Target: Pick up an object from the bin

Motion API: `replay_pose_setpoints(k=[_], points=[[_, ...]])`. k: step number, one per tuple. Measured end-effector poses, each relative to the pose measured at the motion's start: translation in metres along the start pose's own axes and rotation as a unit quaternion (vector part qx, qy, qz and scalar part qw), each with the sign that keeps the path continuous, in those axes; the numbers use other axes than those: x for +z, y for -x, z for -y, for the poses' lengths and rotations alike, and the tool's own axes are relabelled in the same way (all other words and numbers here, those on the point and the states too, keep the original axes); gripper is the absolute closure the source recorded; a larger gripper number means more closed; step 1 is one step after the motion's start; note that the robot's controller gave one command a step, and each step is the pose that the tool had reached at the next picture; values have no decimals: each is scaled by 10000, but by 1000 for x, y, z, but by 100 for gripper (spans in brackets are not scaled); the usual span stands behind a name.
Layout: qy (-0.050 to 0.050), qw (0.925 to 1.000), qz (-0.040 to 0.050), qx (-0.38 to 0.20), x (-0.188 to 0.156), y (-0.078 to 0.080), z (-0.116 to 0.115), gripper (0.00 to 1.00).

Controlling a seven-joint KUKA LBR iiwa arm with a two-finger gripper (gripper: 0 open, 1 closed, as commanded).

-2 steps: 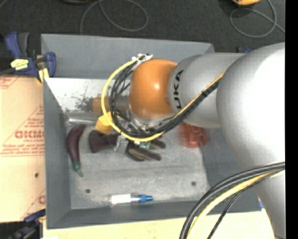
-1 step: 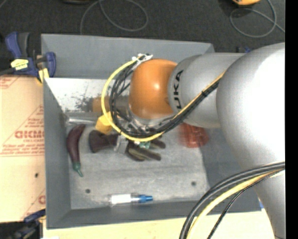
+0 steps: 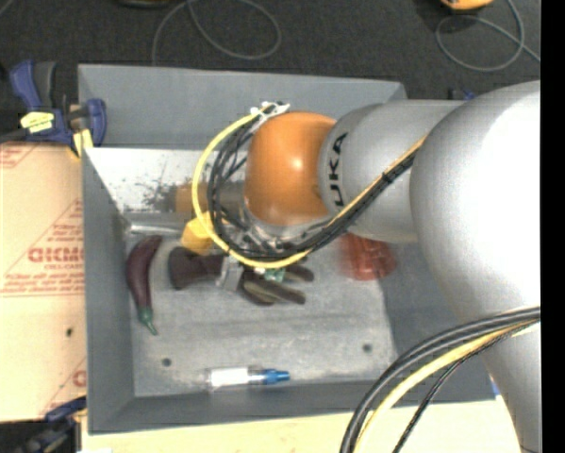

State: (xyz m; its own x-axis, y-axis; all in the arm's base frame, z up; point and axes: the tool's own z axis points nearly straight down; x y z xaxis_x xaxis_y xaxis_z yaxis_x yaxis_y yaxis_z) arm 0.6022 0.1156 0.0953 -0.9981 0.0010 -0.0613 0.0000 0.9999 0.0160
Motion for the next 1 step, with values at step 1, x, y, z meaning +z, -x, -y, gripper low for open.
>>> replay_pose_setpoints(k=[1], points=[[0,10000,0,2,0,0,0,100]])
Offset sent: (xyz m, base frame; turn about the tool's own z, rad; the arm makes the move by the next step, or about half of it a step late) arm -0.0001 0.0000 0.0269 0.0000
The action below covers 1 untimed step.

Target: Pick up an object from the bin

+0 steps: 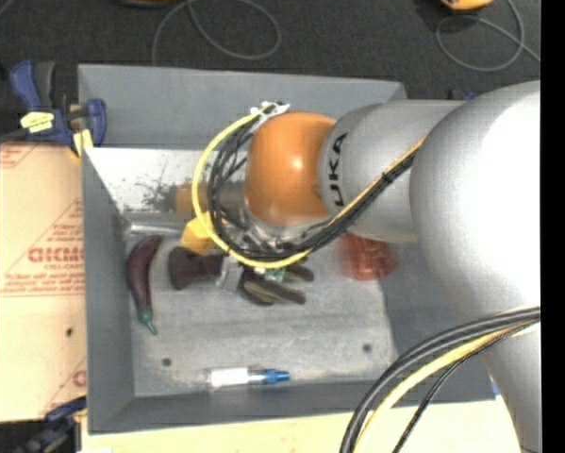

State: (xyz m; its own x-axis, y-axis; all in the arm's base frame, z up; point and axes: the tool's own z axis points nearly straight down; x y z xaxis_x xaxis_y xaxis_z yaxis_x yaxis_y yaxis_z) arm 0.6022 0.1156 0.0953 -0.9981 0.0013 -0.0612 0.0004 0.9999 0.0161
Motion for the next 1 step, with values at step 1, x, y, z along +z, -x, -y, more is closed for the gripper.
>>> replay_pose_setpoints(k=[1], points=[[0,10000,0,2,0,0,0,100]])
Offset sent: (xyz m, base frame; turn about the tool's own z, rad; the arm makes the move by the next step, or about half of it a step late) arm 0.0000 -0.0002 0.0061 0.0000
